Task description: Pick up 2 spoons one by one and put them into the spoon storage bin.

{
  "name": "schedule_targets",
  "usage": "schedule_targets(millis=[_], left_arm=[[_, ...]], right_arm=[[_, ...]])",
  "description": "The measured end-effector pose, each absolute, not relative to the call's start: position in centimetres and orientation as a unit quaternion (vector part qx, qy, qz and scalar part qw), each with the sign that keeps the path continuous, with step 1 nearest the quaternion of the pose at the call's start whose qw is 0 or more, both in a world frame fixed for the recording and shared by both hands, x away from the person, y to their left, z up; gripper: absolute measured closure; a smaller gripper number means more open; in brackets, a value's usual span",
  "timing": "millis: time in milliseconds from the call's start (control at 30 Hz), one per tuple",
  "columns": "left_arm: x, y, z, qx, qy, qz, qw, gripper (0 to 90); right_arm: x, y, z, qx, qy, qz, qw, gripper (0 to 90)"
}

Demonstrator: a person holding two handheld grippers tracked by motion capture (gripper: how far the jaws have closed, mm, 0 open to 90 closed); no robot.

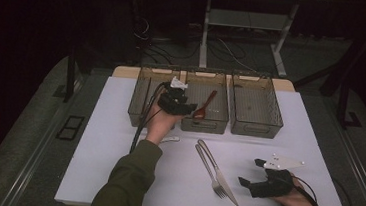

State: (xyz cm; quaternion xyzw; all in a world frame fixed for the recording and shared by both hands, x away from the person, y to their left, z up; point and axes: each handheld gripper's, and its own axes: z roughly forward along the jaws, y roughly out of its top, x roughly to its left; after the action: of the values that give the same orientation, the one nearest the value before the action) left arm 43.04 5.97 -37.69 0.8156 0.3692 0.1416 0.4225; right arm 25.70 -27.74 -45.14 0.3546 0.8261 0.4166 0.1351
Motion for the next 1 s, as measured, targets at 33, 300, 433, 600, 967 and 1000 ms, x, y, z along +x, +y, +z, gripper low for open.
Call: schedule_targets(millis=[33,300,433,600,967,1000], left_arm=[[42.9,6.1,-37.5,0.819,0.363,0.139,0.422,45.0],[40.7,7.5,-36.8,0.816,0.337,0.117,0.454,36.6],[39.5,8.5,-36.8,0.815,0.33,0.115,0.462,33.0],[38.0,10.1,-36.8,0.817,0.319,0.116,0.465,29.6],[35.1,13.5,-37.5,0.817,0.314,0.124,0.467,23.2],[35.0,13.8,-37.7,0.817,0.314,0.124,0.468,22.5]], right_arm=[[25.7,-27.7,-45.1,0.356,0.825,0.417,0.134,10.3],[25.7,-27.7,-45.1,0.355,0.826,0.416,0.136,10.3],[25.7,-27.7,-45.1,0.356,0.826,0.416,0.136,10.3],[25.7,-27.7,-45.1,0.356,0.826,0.416,0.136,10.3],[25.7,-27.7,-45.2,0.368,0.82,0.417,0.135,10.2],[25.7,-27.7,-45.2,0.368,0.82,0.416,0.135,10.3]])
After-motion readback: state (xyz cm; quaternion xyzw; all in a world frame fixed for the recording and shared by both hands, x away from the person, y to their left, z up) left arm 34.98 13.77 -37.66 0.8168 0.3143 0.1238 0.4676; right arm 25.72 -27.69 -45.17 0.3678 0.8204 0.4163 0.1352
